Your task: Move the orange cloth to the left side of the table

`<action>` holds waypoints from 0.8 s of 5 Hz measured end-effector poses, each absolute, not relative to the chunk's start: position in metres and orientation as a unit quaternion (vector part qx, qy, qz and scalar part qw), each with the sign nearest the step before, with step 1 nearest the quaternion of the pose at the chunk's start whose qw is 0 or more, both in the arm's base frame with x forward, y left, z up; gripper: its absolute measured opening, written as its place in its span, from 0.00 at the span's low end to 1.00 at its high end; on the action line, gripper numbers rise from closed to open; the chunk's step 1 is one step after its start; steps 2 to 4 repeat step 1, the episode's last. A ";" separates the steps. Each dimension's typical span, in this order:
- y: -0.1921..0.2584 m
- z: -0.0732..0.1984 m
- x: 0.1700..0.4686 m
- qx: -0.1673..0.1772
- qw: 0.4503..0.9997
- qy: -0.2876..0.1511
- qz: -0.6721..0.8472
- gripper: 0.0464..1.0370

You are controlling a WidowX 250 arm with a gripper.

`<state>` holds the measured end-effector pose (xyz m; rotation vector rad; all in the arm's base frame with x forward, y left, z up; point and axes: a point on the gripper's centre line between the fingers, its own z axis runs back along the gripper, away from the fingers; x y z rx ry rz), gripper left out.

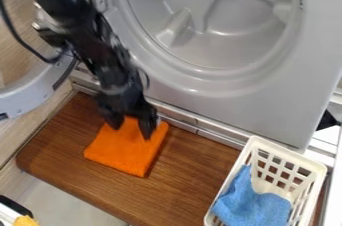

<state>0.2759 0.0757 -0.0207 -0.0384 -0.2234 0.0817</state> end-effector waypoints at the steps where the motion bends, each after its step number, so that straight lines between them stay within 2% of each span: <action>1: 0.076 -0.011 0.269 -0.036 0.994 -0.096 0.041 0.96; 4: 0.076 -0.011 0.269 -0.036 0.994 -0.096 0.041 0.96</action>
